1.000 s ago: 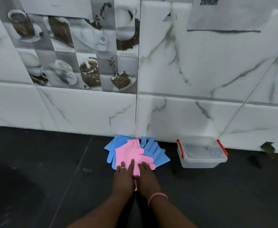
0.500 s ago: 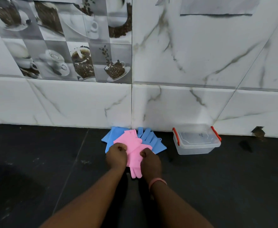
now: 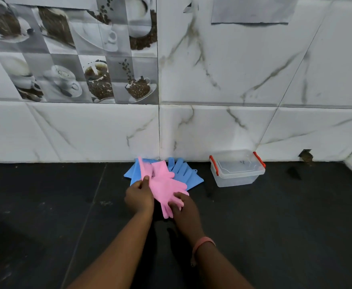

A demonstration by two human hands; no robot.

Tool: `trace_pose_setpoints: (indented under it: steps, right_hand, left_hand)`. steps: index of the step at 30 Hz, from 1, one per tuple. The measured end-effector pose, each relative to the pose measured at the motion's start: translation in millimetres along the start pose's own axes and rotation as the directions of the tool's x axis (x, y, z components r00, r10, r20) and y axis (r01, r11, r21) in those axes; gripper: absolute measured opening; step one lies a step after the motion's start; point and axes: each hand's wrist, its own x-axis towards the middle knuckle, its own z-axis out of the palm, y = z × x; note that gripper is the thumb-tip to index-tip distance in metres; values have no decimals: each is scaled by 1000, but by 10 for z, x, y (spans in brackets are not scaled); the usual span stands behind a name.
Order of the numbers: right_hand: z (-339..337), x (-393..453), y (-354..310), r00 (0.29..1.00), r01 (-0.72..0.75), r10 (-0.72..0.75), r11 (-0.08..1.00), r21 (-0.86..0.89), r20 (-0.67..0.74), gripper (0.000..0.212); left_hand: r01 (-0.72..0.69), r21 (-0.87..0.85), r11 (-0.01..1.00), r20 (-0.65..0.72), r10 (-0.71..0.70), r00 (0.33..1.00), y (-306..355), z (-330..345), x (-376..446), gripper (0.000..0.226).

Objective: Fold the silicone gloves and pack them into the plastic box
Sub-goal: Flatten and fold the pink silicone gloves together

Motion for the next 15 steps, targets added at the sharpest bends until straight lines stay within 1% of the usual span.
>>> trace_pose_setpoints:
  steps: [1, 2, 3, 4, 5, 6, 7, 8, 9, 10, 11, 12, 13, 14, 15]
  right_hand:
    - [-39, -41, -71, 998, 46, -43, 997, 67, -50, 43]
    - [-98, -93, -164, 995, 91, -85, 989, 119, -56, 48]
    - [-158, -148, -266, 991, 131, -127, 978, 160, -37, 58]
    - [-216, -203, -363, 989, 149, -151, 971, 184, -5, 69]
    - [-279, -261, -436, 983, 178, -184, 962, 208, 9, 76]
    - [-329, -325, -465, 974, 221, -226, 949, 225, -3, 75]
    - [-377, -382, -458, 967, 255, -251, 940, 228, -45, 65]
    - [-438, -443, -445, 966, 255, -240, 942, 217, -93, 48]
    - [-496, -484, -436, 973, 219, -193, 949, 229, -129, 30]
    - [-553, -510, -401, 984, 124, -83, 953, 277, -155, 16]
    - [-608, -522, -333, 985, -6, 69, 930, 367, -158, 11]
    - [-654, -530, -250, 969, -125, 216, 853, 507, -123, 12]
    - [-693, -561, -185, 941, -219, 335, 711, 668, -48, 19]
    - [-726, -605, -133, 907, -294, 418, 533, 794, 55, 29]
    - [-766, -659, -68, 869, -364, 467, 384, 849, 161, 37]
  left_hand:
    - [-60, -57, 997, 16, 61, 998, 72, -57, -112, 31]
    - [-123, -125, 984, 56, 131, 990, 149, -106, -241, 27]
    - [-169, -177, 969, 130, 194, 972, 229, -155, -387, 23]
    - [-206, -201, 958, 229, 250, 941, 315, -208, -540, 19]
    - [-246, -206, 947, 330, 304, 894, 382, -262, -690, 15]
    - [-277, -210, 938, 434, 343, 833, 448, -327, -834, 15]
    - [-307, -210, 928, 527, 372, 765, 493, -386, -947, 28]
    - [-320, -213, 923, 598, 382, 704, 518, -437, -1034, 42]
    - [-325, -202, 924, 630, 377, 679, 515, -469, -1080, 48]
    - [-317, -180, 931, 637, 355, 684, 482, -499, -1133, 43]
    - [-286, -138, 948, 624, 308, 718, 409, -517, -1176, 34]
    - [-215, -61, 975, 604, 207, 770, 323, -536, -1225, 30]
    - [-110, 27, 994, 606, 71, 792, 201, -548, -1259, 33]
    - [-7, 113, 994, 636, -67, 769, 74, -574, -1306, 41]
    - [79, 183, 980, 683, -185, 707, -80, -597, -1354, 53]
